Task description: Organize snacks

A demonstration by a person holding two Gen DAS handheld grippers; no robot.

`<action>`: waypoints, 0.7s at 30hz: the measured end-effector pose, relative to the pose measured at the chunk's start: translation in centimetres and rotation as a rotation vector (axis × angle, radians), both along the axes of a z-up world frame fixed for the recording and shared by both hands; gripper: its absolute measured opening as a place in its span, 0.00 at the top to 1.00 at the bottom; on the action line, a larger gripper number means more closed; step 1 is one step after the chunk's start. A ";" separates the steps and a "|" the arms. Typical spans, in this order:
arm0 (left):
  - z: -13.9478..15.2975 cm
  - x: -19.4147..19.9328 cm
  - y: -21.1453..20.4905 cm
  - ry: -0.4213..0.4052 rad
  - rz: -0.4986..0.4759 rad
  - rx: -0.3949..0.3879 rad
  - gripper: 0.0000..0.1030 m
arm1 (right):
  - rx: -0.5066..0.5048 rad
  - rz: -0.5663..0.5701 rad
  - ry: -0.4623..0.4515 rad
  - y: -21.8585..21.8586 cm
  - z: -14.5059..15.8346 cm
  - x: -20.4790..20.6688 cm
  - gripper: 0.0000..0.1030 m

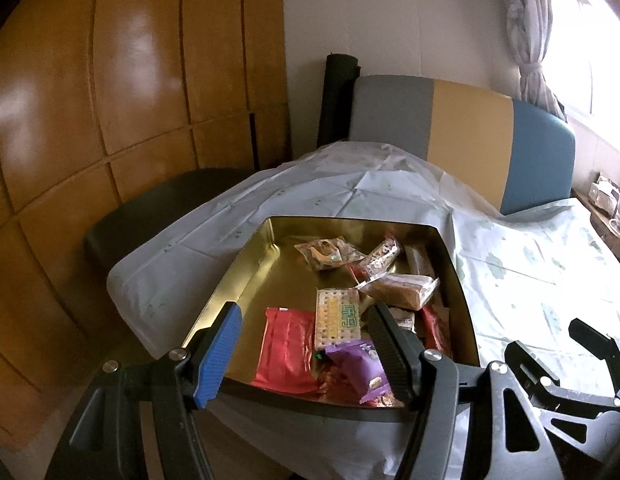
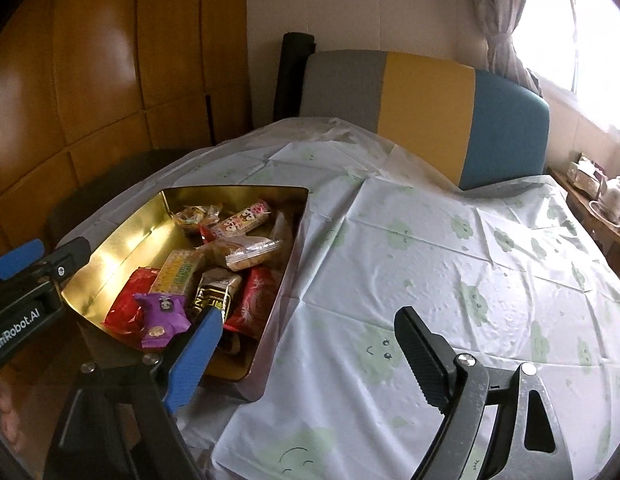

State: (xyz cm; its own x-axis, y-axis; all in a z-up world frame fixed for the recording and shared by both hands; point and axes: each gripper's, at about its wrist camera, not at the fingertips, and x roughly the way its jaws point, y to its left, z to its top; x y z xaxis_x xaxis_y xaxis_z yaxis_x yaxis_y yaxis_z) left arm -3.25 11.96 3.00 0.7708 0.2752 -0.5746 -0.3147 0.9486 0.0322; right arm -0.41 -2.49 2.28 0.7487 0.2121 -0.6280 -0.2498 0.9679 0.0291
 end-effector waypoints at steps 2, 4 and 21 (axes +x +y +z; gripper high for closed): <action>0.0 0.0 0.1 0.000 0.002 -0.002 0.35 | -0.002 0.004 -0.005 0.2 0.1 -0.1 0.14; 0.0 0.0 0.1 0.001 0.004 -0.001 0.35 | -0.003 0.007 -0.005 0.3 0.1 -0.2 0.14; 0.1 0.0 0.2 0.005 0.016 0.000 0.35 | -0.007 0.014 -0.005 0.7 0.0 -0.2 0.13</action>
State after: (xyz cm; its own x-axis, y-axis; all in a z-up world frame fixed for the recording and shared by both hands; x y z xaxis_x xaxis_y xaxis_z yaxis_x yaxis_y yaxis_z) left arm -3.23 12.19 3.06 0.7634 0.2874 -0.5784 -0.3294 0.9436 0.0339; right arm -0.61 -1.75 2.29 0.7486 0.2181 -0.6261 -0.2635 0.9644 0.0210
